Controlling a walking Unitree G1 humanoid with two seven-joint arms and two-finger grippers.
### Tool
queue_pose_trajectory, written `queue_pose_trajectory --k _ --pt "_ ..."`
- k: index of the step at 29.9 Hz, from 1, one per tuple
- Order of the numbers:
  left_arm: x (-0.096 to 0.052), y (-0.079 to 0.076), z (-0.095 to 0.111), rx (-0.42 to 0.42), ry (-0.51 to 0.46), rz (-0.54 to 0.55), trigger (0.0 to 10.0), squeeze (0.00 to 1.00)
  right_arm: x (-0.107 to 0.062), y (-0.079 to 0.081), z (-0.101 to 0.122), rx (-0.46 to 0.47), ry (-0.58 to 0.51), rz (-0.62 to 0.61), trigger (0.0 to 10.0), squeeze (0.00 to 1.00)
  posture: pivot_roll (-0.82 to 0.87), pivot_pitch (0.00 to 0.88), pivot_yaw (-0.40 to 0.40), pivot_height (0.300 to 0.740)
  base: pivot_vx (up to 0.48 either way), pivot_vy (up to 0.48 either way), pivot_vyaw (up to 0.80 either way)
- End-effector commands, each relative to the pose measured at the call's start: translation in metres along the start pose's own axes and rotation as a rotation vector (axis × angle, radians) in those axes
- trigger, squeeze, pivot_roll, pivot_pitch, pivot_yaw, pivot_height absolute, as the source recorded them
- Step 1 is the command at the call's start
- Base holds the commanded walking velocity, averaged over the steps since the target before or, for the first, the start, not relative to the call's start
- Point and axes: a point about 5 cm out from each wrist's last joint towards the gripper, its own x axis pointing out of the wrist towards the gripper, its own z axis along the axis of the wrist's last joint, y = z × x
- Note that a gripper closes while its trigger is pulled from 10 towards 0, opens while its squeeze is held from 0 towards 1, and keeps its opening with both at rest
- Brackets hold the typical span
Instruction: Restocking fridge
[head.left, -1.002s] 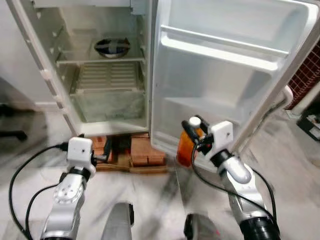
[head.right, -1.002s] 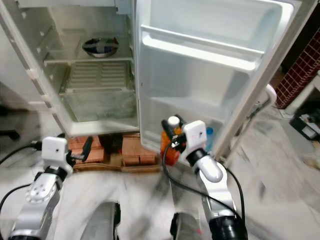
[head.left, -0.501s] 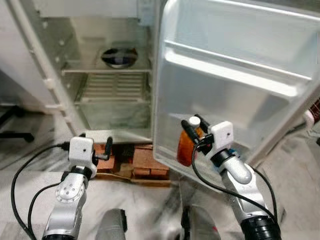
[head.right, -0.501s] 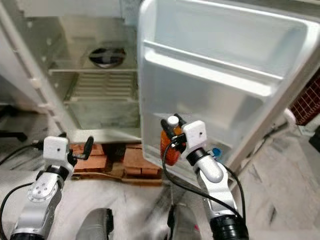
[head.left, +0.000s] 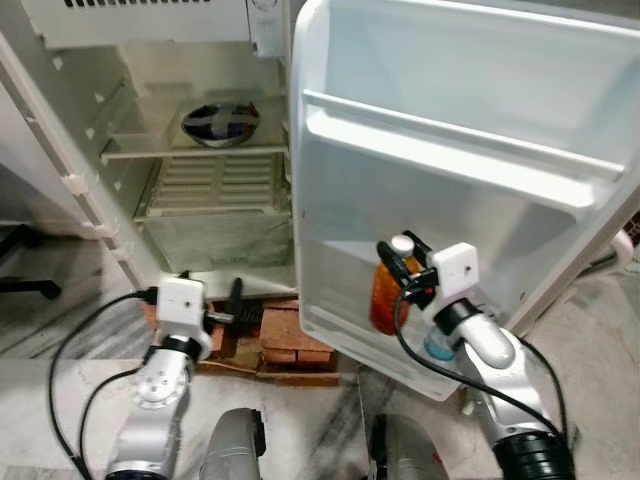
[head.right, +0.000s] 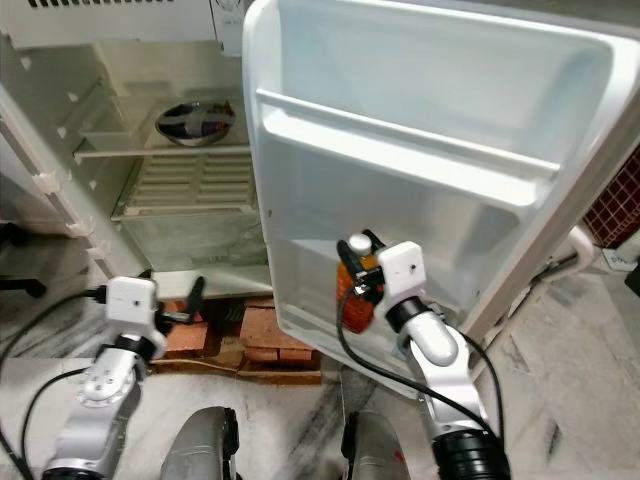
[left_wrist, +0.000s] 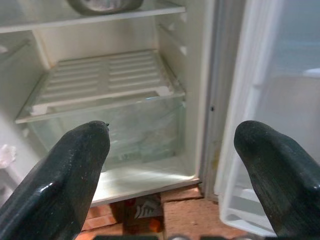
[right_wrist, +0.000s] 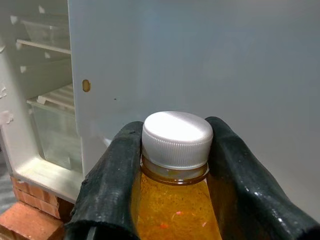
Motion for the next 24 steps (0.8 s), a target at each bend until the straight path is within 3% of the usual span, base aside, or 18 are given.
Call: queue_pose_trajectory --k 1,15,24 --pt "-0.0012 0.0055 -0.0008 0.016 0.008 0.012 10.0 0.00 0.0030 -0.0029 0.0058 -0.009 -0.027 -0.018 10.0 0.00 0.03 0.000 -0.030 0.625 0.000 0.000 0.00" --pt "-0.0003 0.0038 -0.0017 0.015 0.011 0.009 10.0 0.00 0.0032 -0.0022 0.0049 -0.012 -0.025 -0.021 10.0 0.00 0.02 0.000 -0.030 0.545 0.000 0.000 0.00" --pt "-0.0044 0.0045 -0.0007 0.022 0.009 0.015 10.0 0.00 0.0039 0.0011 0.0065 0.007 -0.037 -0.039 10.0 0.00 0.03 0.000 -0.034 0.545 0.000 0.000 0.00"
